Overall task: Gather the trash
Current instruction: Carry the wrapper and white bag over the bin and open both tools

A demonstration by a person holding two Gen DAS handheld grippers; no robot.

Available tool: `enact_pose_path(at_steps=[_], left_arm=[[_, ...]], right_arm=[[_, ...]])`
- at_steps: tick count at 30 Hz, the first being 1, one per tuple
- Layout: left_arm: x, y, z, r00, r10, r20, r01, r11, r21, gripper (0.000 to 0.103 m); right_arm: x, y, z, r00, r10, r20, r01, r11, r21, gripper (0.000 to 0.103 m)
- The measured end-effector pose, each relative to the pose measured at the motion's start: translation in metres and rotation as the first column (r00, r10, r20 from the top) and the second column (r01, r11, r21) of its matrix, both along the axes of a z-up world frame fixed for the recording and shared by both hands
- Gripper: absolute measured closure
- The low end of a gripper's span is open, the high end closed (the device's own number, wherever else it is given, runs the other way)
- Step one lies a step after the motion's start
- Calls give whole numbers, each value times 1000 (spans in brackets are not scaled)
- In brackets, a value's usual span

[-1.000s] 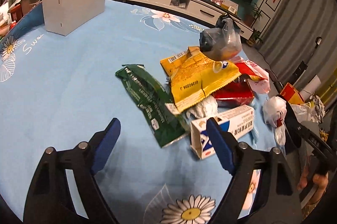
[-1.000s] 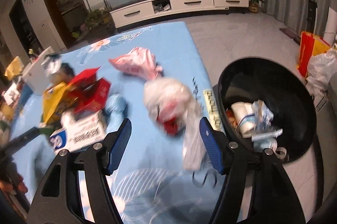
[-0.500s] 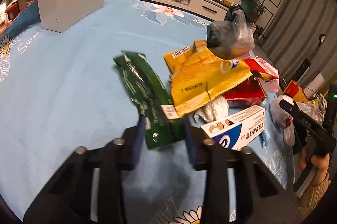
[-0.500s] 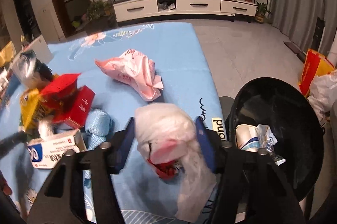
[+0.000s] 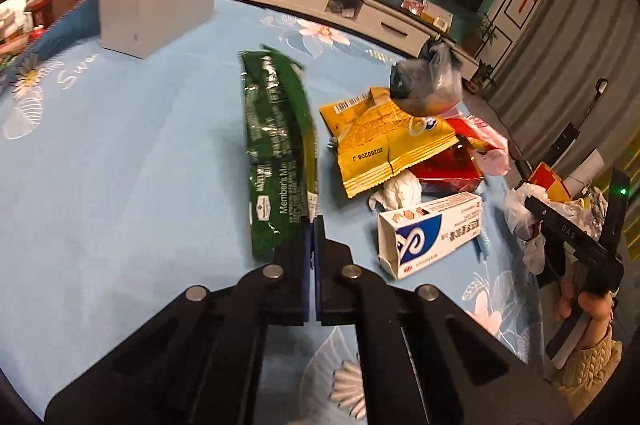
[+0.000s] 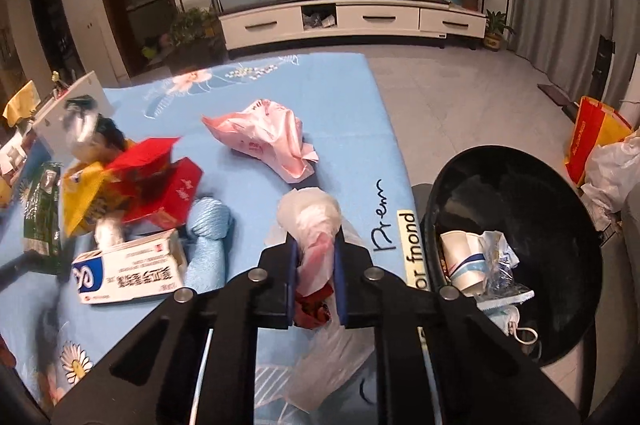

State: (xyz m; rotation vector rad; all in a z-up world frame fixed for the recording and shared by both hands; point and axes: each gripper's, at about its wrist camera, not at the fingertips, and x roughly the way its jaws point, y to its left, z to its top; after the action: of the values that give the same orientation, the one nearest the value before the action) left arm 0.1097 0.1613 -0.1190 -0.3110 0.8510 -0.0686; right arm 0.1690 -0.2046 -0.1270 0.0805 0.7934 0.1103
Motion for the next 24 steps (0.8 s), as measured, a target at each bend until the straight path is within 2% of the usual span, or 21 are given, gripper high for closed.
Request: enact_pose_path(at_steps=[7,13,19,24], left_arm=[[-30,0,32,997,-19,71,18,1000,3,101],[-41,-36,64,981,-121,148,121,993,13,101],[-38,-90,83,948,-264,177,263,964,34,101],[-27,-148,95,896,-400,194,396,916,61,101]], right_arm=[[-42,-8,25,999,8,53,-12,996,88,87],[-77,-27,49,994,1,105,-18,987,157,87],[-99,-57,60,988,-45,147,10,974,228,87],[-108,-86,60,980,-109,167,61,961,269,87]])
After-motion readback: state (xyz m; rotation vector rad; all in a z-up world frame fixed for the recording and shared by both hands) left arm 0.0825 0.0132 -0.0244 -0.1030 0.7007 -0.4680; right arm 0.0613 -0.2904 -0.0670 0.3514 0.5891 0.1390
